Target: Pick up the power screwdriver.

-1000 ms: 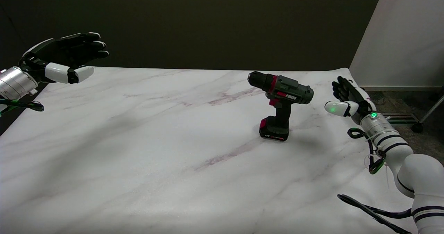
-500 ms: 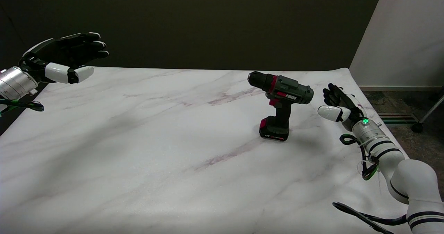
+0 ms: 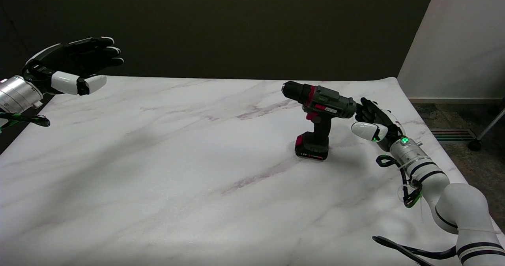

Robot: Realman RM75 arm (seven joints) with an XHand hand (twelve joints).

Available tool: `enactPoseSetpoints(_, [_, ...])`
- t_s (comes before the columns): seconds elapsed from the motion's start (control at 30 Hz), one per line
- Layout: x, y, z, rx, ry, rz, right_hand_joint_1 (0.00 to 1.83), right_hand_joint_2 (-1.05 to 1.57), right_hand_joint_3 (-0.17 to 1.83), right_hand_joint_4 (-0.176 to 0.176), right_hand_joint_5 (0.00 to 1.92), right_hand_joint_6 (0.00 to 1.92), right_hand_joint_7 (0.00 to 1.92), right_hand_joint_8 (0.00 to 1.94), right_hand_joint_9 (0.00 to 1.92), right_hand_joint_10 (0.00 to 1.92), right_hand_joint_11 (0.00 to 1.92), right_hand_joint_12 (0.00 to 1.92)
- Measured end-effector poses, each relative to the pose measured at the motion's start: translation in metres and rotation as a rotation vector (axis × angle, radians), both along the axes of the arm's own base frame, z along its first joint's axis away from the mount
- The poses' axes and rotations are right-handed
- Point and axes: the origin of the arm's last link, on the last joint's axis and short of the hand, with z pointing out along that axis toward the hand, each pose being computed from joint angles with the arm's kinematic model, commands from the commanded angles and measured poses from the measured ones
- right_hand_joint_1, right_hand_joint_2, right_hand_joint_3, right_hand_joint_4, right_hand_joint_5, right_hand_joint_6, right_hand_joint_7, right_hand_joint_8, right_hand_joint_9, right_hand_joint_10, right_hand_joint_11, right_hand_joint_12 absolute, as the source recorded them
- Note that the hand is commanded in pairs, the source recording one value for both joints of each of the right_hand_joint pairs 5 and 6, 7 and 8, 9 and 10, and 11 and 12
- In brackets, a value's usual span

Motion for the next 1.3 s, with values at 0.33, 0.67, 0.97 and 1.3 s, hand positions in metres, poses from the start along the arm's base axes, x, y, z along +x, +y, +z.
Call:
enactPoseSetpoints(0.33, [0.001,-0.004,-0.011,0.028,-0.016,0.010,0.96,-0.49,0.54,-0.144,0.01,0.01,0.13,0.13,0.16,0.16,0.16,0.16])
enactPoseSetpoints(0.67, [0.000,-0.009,-0.025,0.067,-0.025,0.011,0.96,-0.48,0.55,-0.145,0.01,0.01,0.13,0.13,0.16,0.16,0.16,0.16])
enactPoseSetpoints(0.97, [-0.002,-0.013,-0.036,0.096,-0.034,0.010,0.96,-0.46,0.54,-0.145,0.01,0.01,0.13,0.13,0.16,0.16,0.16,0.16])
enactPoseSetpoints(1.3, [-0.003,-0.020,-0.051,0.132,-0.047,0.012,0.95,-0.44,0.53,-0.142,0.02,0.02,0.13,0.13,0.16,0.16,0.16,0.16])
